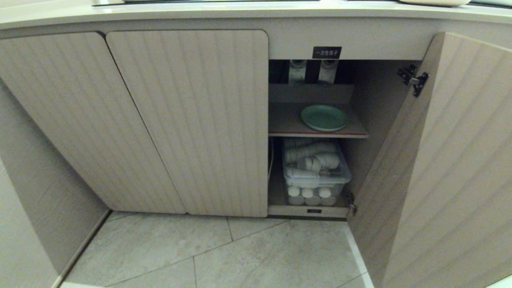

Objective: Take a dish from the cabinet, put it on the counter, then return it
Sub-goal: Take the plate from the cabinet

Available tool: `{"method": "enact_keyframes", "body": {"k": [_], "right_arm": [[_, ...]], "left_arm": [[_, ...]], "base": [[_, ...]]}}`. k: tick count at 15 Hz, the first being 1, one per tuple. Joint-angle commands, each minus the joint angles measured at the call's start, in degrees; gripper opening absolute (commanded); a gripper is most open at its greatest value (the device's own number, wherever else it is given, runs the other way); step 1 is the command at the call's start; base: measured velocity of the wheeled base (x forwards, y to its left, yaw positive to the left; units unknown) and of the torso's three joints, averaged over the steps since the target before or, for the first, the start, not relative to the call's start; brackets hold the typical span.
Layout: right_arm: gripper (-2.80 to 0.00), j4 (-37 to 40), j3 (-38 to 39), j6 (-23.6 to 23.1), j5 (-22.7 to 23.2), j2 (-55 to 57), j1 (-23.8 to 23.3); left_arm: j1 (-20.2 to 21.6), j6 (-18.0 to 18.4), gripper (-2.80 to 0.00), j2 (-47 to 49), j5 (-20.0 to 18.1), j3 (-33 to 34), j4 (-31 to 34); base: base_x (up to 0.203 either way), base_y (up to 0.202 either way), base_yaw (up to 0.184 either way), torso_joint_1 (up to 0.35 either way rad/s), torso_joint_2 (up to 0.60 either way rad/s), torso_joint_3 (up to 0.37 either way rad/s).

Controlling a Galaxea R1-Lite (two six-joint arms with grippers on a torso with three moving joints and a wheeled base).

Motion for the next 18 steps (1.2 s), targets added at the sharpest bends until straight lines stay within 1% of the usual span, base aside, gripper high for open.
{"method": "enact_keyframes", "body": {"k": [1, 4, 9, 11, 18], "right_arm": [[-2.8, 0.02, 0.0, -0.02, -0.02, 0.07, 0.02], [-2.8, 0.02, 0.0, -0.02, -0.02, 0.07, 0.02], [-2.8, 0.02, 0.0, -0.02, -0.02, 0.07, 0.02], [-2.8, 0.02, 0.0, -0.02, -0.02, 0.07, 0.02], [-2.8, 0.02, 0.0, -0.02, -0.02, 0.07, 0.02]], "left_arm": [[0.0, -0.02, -2.8, -0.02, 0.0, 0.0, 0.0], [0.0, -0.02, -2.8, -0.02, 0.0, 0.0, 0.0], [0.0, -0.02, -2.8, -0.02, 0.09, 0.0, 0.0], [0.0, -0.02, -2.8, -0.02, 0.09, 0.0, 0.0], [0.0, 0.07, -2.8, -0.02, 0.09, 0.0, 0.0]], "base": [[0.0, 0.0, 0.0, 0.0, 0.0, 0.0], [0.001, 0.07, 0.001, 0.005, 0.0, 0.002], [0.0, 0.193, 0.002, 0.003, 0.0, 0.004], [0.0, 0.127, -0.002, 0.002, 0.0, 0.004], [0.0, 0.0, 0.0, 0.0, 0.0, 0.0]]}}
